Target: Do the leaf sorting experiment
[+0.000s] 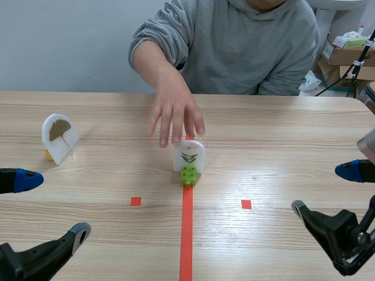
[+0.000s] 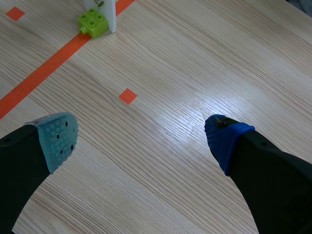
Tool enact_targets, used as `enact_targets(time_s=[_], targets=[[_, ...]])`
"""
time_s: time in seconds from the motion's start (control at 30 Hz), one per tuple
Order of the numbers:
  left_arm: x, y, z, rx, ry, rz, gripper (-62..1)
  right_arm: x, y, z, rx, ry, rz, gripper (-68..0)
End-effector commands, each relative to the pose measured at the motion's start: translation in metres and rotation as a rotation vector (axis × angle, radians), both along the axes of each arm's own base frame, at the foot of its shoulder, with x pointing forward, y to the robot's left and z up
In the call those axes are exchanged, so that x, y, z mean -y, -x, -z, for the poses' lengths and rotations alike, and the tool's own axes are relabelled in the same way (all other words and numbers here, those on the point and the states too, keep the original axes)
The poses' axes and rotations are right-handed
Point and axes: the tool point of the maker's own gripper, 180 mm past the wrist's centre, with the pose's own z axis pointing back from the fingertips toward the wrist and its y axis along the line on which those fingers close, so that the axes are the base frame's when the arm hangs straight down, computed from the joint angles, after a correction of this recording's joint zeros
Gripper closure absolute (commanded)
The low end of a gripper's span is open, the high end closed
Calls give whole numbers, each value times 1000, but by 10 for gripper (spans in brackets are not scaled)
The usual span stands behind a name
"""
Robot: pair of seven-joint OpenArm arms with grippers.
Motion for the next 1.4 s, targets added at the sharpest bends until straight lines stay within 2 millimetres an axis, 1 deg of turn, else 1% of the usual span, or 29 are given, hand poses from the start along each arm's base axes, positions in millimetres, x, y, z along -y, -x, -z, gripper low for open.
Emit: enact_targets(time_s=[0.0,1.23,1.37], targets=[[5,-2,-8,24,30,4,-623,0,-3,-9,29,-9,3,-531],[5,-2,-8,24,30,3,-623,0,-3,-8,29,-4,3,-531],[5,-2,-8,23,29,3,-623,5,-7,-9,41,5,35,-531]])
